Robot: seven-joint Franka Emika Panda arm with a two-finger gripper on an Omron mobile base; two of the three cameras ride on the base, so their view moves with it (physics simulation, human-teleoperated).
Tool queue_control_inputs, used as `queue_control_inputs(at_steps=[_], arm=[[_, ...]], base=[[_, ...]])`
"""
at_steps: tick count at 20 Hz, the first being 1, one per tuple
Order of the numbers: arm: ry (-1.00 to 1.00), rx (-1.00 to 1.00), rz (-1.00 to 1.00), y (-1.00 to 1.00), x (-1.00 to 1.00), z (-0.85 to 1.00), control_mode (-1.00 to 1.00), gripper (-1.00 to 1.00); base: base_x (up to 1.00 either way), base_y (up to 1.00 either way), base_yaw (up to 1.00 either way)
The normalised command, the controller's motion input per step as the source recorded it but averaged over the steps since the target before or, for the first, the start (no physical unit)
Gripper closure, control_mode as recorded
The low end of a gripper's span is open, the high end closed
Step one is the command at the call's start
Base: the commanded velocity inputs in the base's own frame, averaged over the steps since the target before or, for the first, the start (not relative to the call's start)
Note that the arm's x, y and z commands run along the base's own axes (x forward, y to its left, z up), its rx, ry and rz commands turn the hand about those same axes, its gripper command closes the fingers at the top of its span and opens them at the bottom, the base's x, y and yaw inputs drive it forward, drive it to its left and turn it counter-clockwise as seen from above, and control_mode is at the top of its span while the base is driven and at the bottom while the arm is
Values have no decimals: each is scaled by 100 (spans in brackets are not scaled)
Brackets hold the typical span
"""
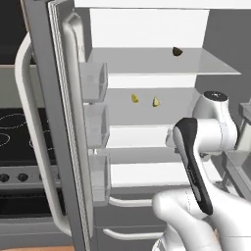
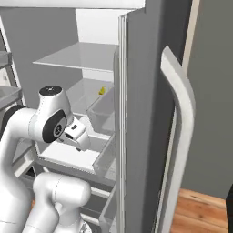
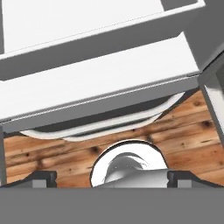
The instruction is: Place the lemon wedge in the correct fridge rack based on whether it is a fruit or vegetable. Finally, close the fridge door.
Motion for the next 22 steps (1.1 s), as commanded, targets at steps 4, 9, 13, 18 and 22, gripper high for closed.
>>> queue_control_inputs(at_steps=[4, 9, 13, 18, 22], arm=[[0, 0, 0, 0, 0, 0, 100, -100], [0, 0, 0, 0, 0, 0, 100, -100], [0, 0, 0, 0, 0, 0, 100, -100], [0, 0, 0, 0, 0, 0, 100, -100], [0, 0, 0, 0, 0, 0, 100, -100]], base=[[-38, 40, -27], [-33, 19, -18], [-46, 0, -6], [-54, 0, 0], [-36, 0, 0]])
